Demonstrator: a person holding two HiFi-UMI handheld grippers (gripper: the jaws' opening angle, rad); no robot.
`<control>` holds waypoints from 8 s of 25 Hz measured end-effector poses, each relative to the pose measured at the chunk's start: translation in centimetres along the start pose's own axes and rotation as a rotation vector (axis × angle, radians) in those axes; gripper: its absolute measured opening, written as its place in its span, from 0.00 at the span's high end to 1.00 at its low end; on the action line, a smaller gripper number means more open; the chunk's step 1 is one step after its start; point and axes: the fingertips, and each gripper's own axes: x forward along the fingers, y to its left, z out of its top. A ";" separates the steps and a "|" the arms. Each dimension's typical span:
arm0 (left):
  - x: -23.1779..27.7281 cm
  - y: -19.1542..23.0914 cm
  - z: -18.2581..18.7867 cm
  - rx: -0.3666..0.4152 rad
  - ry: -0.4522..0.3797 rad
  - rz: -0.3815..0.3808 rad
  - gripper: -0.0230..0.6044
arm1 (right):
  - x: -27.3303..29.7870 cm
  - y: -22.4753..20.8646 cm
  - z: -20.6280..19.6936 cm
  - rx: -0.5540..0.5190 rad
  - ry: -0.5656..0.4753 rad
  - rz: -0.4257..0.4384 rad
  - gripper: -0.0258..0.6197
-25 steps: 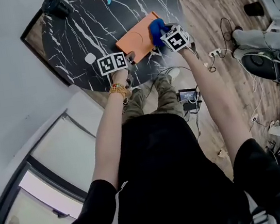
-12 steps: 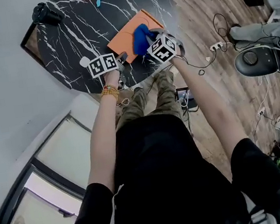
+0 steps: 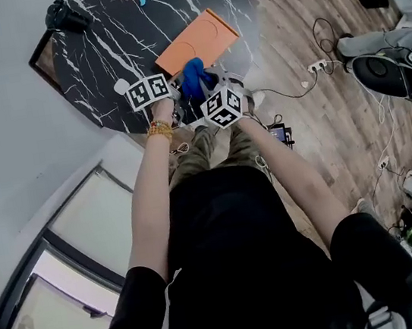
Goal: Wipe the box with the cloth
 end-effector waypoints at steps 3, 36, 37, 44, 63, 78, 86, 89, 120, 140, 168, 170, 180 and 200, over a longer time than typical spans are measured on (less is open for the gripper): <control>-0.2 0.2 -0.1 0.016 0.011 0.011 0.66 | -0.5 2.2 -1.8 0.129 0.015 0.037 0.92; 0.1 -0.3 0.0 0.037 0.009 0.004 0.63 | -2.8 -7.2 -0.9 0.603 -0.216 0.031 0.92; 0.0 -0.4 0.0 0.045 0.005 -0.005 0.63 | -4.4 -7.3 1.7 0.582 -0.291 0.078 0.92; -7.0 -4.2 1.9 0.265 -0.335 -0.186 0.63 | -5.9 -8.3 12.7 0.389 -0.442 0.216 0.91; 3.5 -6.9 6.9 1.372 0.040 0.230 0.79 | -7.4 -2.7 0.1 0.079 0.030 0.172 0.65; -20.3 0.2 6.9 0.756 -0.488 0.258 0.82 | 2.2 5.2 5.2 -0.152 0.084 0.144 0.93; -16.1 2.4 2.1 0.642 -0.397 0.192 0.81 | -5.5 4.0 -2.1 -0.273 0.123 0.226 0.96; -15.9 2.2 2.3 0.592 -0.427 0.181 0.81 | -2.6 4.6 3.0 -0.186 0.050 0.210 0.82; -2.9 1.9 8.7 0.585 -0.286 -0.117 0.81 | -1.2 1.1 0.4 -0.276 0.210 0.378 0.68; -2.3 2.1 -8.5 0.013 0.108 -0.352 0.84 | -0.3 1.3 -0.5 -0.084 0.227 0.333 0.68; -2.8 -0.1 -15.6 -0.560 -0.396 -0.240 0.84 | -0.2 1.4 -0.1 0.049 0.078 0.225 0.67; -1.8 -1.3 -16.1 -0.608 -0.424 -0.253 0.84 | -0.3 1.5 -0.2 0.043 0.062 0.243 0.67; -2.3 -4.9 -15.9 -0.410 -0.642 -0.019 0.83 | -3.2 -0.3 -1.4 0.095 0.005 0.403 0.72; 5.6 -8.8 5.2 0.888 0.126 0.608 0.84 | -19.6 -6.2 -15.9 0.158 -0.062 0.404 0.74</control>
